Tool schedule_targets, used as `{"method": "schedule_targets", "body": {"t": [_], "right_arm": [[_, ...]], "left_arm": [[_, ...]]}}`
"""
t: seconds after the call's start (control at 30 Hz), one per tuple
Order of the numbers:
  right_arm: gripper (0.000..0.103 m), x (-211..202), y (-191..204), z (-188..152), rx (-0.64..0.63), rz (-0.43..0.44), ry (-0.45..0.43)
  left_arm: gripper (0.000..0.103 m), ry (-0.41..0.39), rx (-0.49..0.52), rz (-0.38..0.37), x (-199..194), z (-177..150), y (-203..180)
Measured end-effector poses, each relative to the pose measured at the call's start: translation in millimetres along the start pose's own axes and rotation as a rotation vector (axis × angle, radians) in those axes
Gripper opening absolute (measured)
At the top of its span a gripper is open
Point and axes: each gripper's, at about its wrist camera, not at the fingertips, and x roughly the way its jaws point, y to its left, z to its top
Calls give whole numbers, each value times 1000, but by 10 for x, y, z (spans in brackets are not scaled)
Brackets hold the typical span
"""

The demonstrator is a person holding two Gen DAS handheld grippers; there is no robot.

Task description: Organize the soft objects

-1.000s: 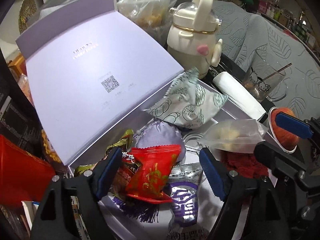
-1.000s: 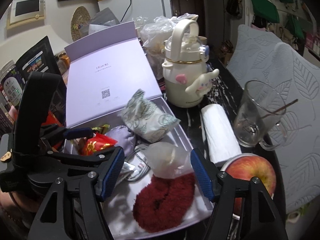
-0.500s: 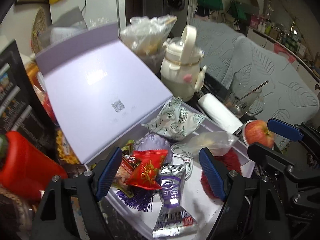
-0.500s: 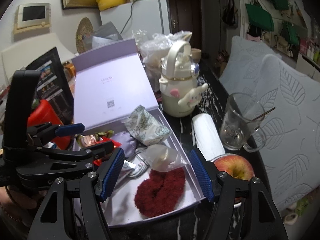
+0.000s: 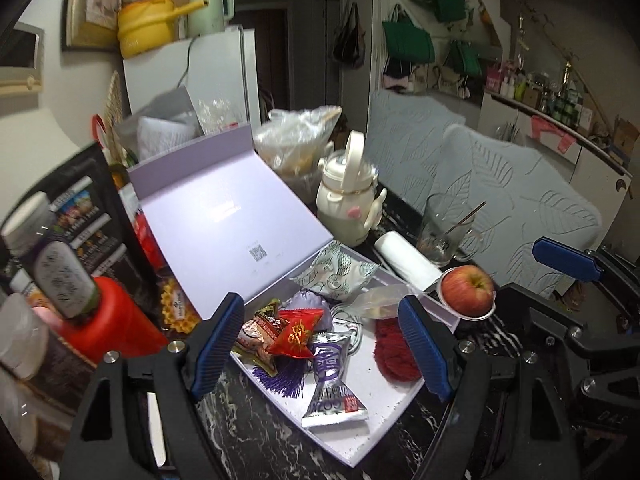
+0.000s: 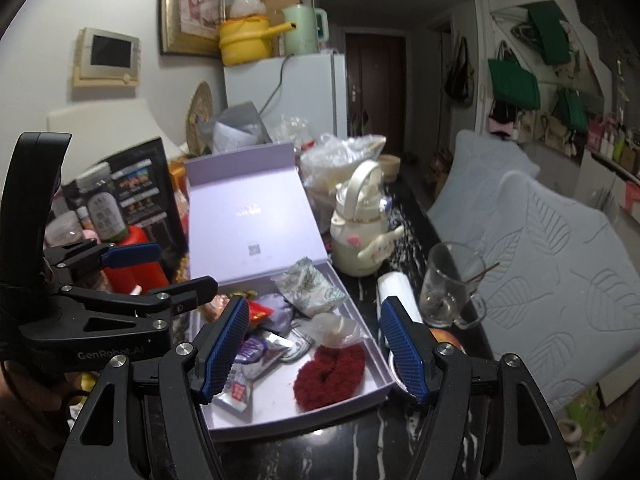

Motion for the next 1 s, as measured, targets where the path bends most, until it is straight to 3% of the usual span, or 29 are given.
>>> {"method": "schedule_targets", "body": {"t": [0.13,0.27,0.57,1.0], "right_arm": [[70,-261,38,-12,-10,-8,-37],[82,-559,70,-59,-18,-32,-84],[96,-1128,136,-210,-32,-79,-165],[96,-1460,247,-670,-4,-92,-151]], "left_arm": [[79,-49,13,11,-327,-43,-82],[79,-88,24,11,-603,-113,-164],[80,-137,-1,15,-1038,-334,-247],[80,-133,3,21,-1260,-796,-304]]}}
